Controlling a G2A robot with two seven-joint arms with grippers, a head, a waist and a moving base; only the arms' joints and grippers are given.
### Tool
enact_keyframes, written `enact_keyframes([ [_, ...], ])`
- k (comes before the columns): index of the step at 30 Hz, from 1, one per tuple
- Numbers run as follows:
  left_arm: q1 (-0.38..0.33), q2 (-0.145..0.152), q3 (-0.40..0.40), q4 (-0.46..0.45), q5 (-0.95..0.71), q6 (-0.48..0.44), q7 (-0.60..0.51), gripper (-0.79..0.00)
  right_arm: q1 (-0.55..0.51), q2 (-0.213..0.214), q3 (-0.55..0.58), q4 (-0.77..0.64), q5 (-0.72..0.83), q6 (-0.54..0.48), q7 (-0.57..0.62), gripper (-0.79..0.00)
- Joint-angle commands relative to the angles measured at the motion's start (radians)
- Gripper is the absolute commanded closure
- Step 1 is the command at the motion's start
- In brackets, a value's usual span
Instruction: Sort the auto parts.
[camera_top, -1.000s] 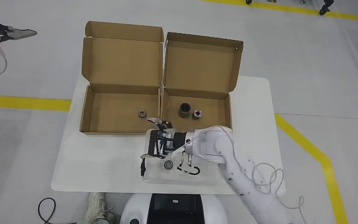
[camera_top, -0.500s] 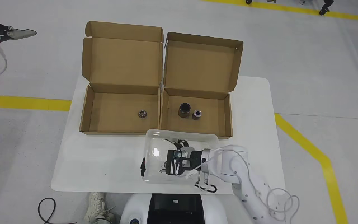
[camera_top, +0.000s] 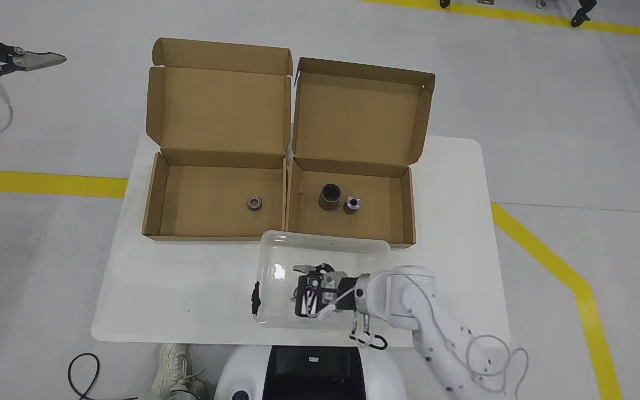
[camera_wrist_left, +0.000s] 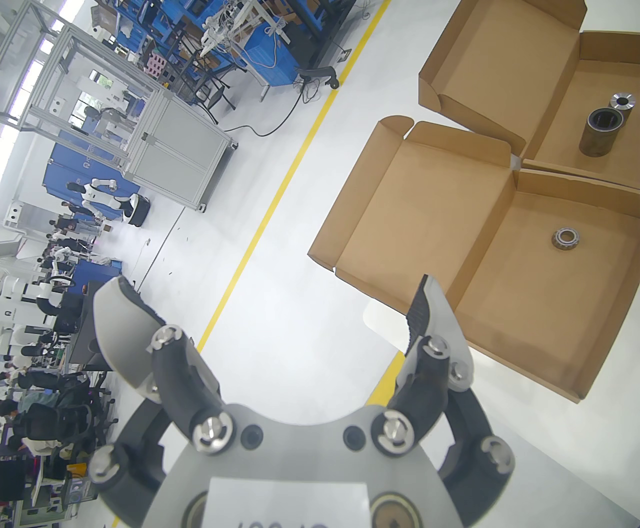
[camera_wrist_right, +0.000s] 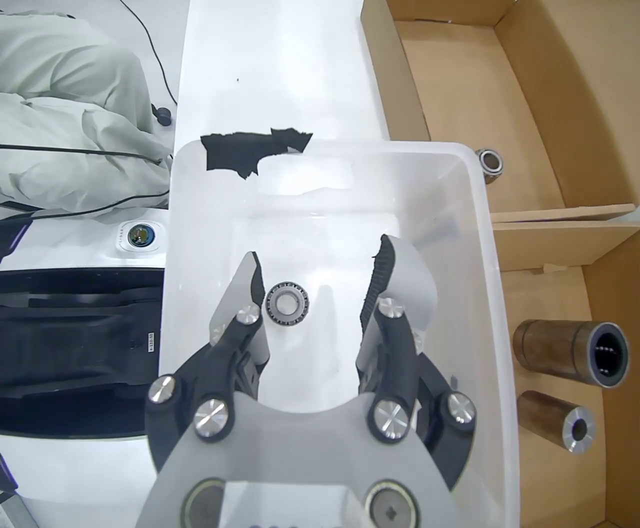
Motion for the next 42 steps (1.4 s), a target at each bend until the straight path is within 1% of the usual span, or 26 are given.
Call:
enact_keyframes([
  [1,0.000,0.000,0.000,0.000,0.000,0.000,0.000,-0.785,0.009,0.001,-0.011,0.015,0.002,-0.009,0.013,-0.379],
  [5,0.000,0.000,0.000,0.000,0.000,0.000,0.000,-0.785,0.026,0.004,-0.032,0.039,0.001,-0.017,0.039,-0.379],
  [9,0.000,0.000,0.000,0.000,0.000,0.000,0.000,-0.785,0.036,0.006,-0.047,0.057,-0.001,-0.007,0.037,-0.376],
  [12,0.000,0.000,0.000,0.000,0.000,0.000,0.000,-0.785,0.042,0.007,-0.059,0.069,-0.020,0.014,0.041,-0.391],
  [21,0.000,0.000,0.000,0.000,0.000,0.000,0.000,-0.785,0.069,0.007,-0.114,0.108,-0.066,0.058,0.041,-0.385],
  [29,0.000,0.000,0.000,0.000,0.000,0.000,0.000,-0.785,0.097,0.004,-0.155,0.138,-0.070,0.080,0.059,-0.385],
  [32,0.000,0.000,0.000,0.000,0.000,0.000,0.000,-0.785,0.101,0.004,-0.166,0.138,-0.076,0.090,0.070,-0.391],
  [35,0.000,0.000,0.000,0.000,0.000,0.000,0.000,-0.785,0.103,0.005,-0.176,0.136,-0.088,0.105,0.084,-0.419],
  [37,0.000,0.000,0.000,0.000,0.000,0.000,0.000,-0.785,0.104,0.005,-0.184,0.134,-0.098,0.117,0.094,-0.413],
  [38,0.000,0.000,0.000,0.000,0.000,0.000,0.000,-0.785,0.105,0.005,-0.188,0.134,-0.100,0.122,0.097,-0.394],
  [42,0.000,0.000,0.000,0.000,0.000,0.000,0.000,-0.785,0.112,0.004,-0.203,0.141,-0.110,0.138,0.118,-0.382],
])
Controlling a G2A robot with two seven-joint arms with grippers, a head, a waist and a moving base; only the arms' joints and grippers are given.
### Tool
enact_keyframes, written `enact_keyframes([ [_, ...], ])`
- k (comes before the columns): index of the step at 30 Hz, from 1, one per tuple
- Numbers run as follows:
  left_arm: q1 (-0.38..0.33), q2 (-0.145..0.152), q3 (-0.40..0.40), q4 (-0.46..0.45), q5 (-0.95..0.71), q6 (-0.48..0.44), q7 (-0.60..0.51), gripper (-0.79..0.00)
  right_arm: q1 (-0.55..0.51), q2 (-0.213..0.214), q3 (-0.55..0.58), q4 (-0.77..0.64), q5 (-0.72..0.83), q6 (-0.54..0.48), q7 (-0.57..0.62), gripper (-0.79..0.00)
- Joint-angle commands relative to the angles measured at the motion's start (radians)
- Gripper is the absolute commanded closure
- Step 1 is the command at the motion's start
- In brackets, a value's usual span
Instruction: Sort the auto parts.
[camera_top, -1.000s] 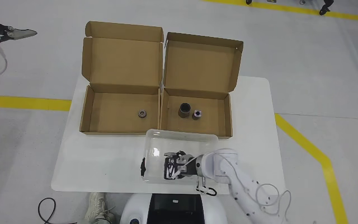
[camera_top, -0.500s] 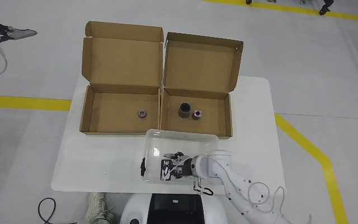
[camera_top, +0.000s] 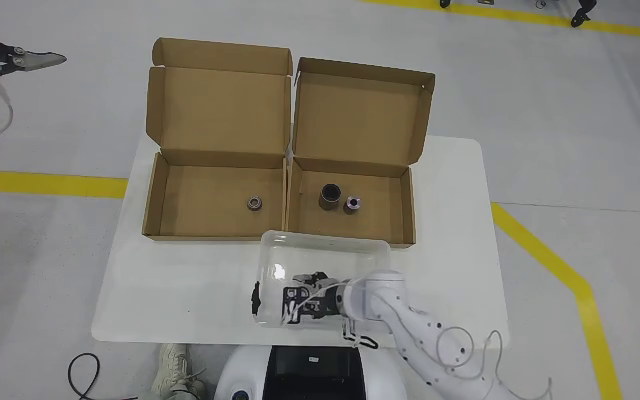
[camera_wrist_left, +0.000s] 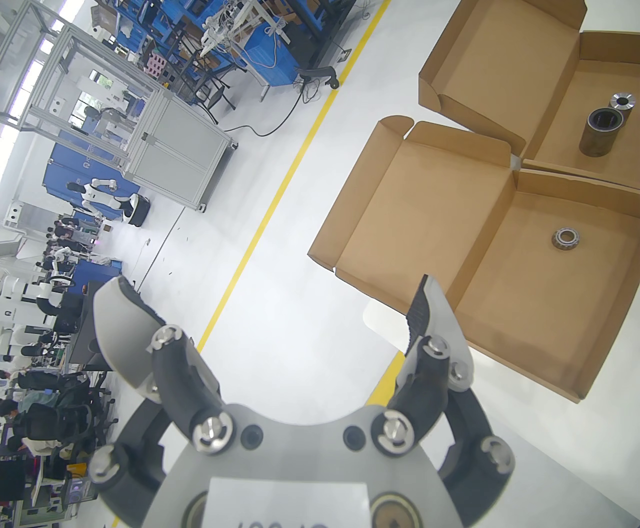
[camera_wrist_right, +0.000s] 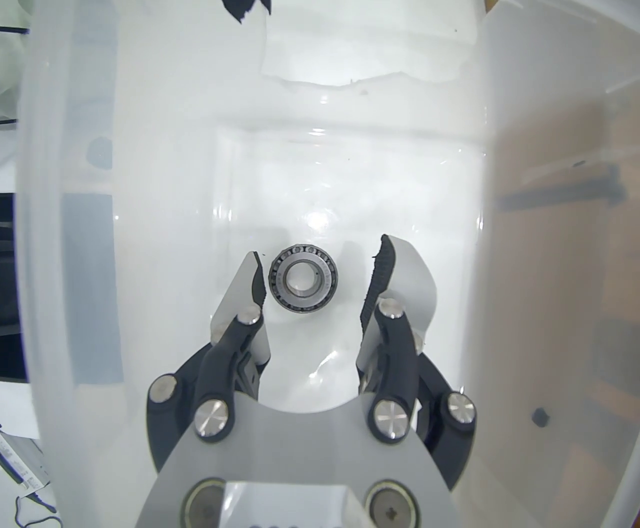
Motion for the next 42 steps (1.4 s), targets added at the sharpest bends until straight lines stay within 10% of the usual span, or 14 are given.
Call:
enact_keyframes([
  [1,0.000,0.000,0.000,0.000,0.000,0.000,0.000,-0.785,0.004,-0.001,-0.006,0.004,0.000,0.007,0.006,-0.382],
  [24,0.000,0.000,0.000,0.000,0.000,0.000,0.000,-0.785,0.020,0.005,-0.013,0.021,-0.012,0.077,-0.043,-0.348],
  [34,0.000,0.000,0.000,0.000,0.000,0.000,0.000,-0.785,0.037,0.003,-0.026,0.045,-0.005,0.088,-0.061,0.000],
  [42,0.000,0.000,0.000,0.000,0.000,0.000,0.000,-0.785,0.020,0.013,-0.001,-0.007,0.002,0.107,-0.138,0.000],
])
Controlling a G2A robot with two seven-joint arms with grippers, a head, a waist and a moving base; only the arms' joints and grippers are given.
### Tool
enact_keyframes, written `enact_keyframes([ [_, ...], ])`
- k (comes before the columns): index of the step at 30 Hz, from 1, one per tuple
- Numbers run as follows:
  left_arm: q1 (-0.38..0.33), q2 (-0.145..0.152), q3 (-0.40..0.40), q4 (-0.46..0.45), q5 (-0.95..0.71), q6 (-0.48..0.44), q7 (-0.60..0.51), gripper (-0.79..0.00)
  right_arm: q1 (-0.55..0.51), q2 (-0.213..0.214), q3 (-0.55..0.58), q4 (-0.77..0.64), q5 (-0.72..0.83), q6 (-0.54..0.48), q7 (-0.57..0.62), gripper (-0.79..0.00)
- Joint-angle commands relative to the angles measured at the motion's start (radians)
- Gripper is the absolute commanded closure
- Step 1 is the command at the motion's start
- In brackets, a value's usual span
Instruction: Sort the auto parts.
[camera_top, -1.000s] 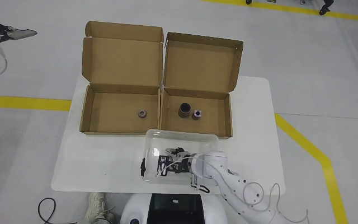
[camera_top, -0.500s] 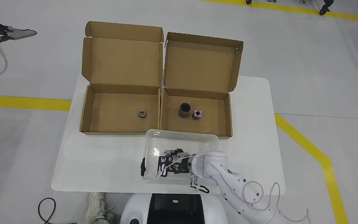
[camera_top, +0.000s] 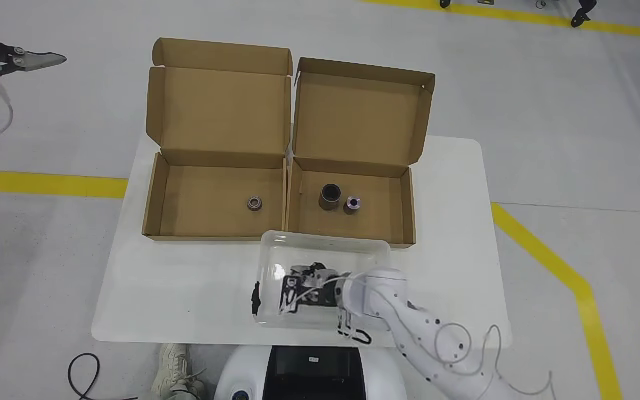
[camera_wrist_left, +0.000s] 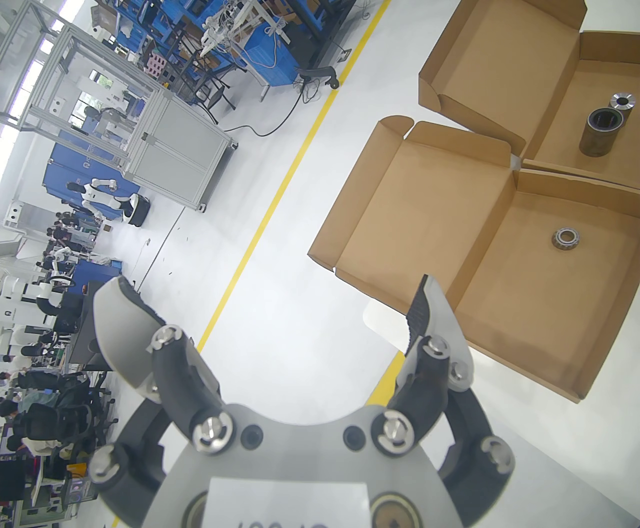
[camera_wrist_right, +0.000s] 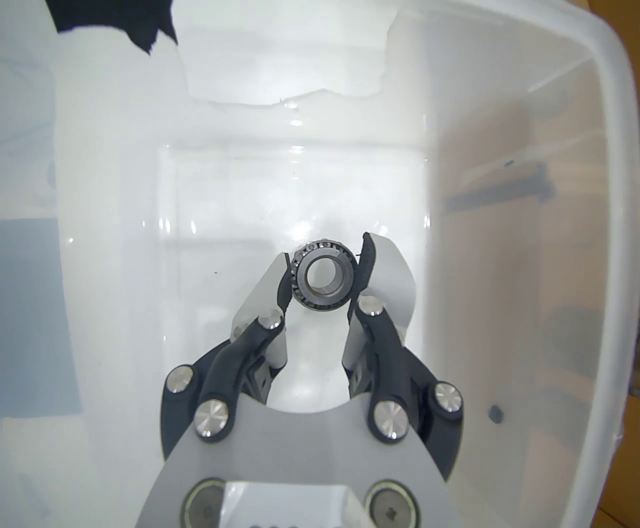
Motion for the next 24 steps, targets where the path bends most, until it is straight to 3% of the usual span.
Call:
enact_keyframes([
  [1,0.000,0.000,0.000,0.000,0.000,0.000,0.000,-0.785,-0.009,0.006,0.020,-0.019,0.018,-0.008,-0.049,0.000],
  [17,0.000,0.000,0.000,0.000,0.000,0.000,0.000,-0.785,-0.016,0.035,0.131,-0.056,0.194,-0.114,-0.480,0.000],
  [24,0.000,0.000,0.000,0.000,0.000,0.000,0.000,-0.785,-0.004,0.036,0.137,-0.138,0.165,-0.050,-0.655,0.000],
])
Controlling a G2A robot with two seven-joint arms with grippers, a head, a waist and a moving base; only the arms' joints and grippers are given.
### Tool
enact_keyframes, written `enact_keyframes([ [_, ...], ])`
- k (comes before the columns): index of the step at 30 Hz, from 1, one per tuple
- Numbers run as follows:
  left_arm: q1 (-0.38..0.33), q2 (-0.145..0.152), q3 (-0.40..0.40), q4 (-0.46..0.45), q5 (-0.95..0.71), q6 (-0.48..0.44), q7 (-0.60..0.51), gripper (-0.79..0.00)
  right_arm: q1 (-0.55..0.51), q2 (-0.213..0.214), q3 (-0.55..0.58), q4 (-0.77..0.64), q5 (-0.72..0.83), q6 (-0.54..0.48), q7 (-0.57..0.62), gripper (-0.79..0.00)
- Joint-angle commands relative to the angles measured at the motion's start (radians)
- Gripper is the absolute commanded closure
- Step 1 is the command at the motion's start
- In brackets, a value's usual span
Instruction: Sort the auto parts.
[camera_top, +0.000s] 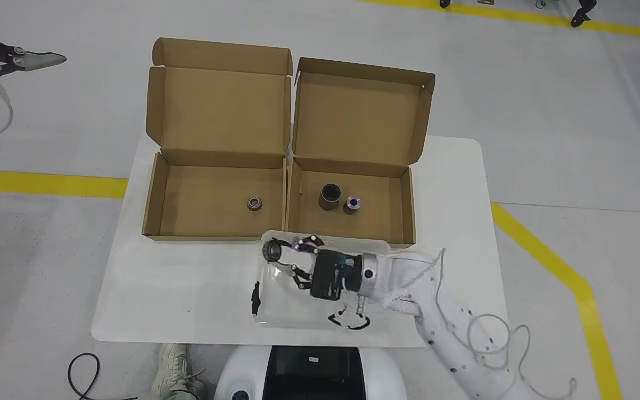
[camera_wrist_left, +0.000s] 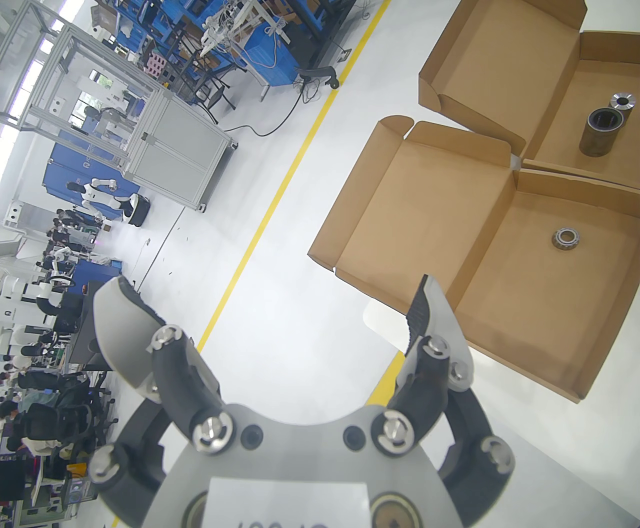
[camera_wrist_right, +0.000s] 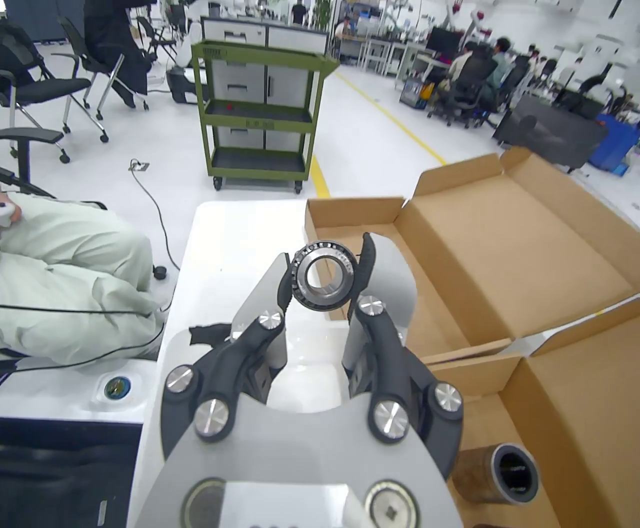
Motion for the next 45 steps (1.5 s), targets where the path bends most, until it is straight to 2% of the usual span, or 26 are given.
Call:
enact_keyframes([
  [1,0.000,0.000,0.000,0.000,0.000,0.000,0.000,-0.785,0.004,0.000,0.003,-0.028,-0.011,0.030,-0.047,0.000],
  [6,0.000,0.000,0.000,0.000,0.000,0.000,0.000,-0.785,0.033,-0.003,0.008,-0.069,0.005,0.043,-0.121,0.000],
  [14,0.000,0.000,0.000,0.000,0.000,0.000,0.000,-0.785,0.121,-0.020,-0.002,-0.127,0.092,0.084,-0.085,0.000],
  [31,0.000,0.000,0.000,0.000,0.000,0.000,0.000,-0.785,0.288,-0.053,0.009,-0.157,0.229,0.138,-0.114,0.000],
  [45,0.000,0.000,0.000,0.000,0.000,0.000,0.000,-0.785,0.344,-0.062,0.023,-0.144,0.237,0.111,-0.131,0.000],
])
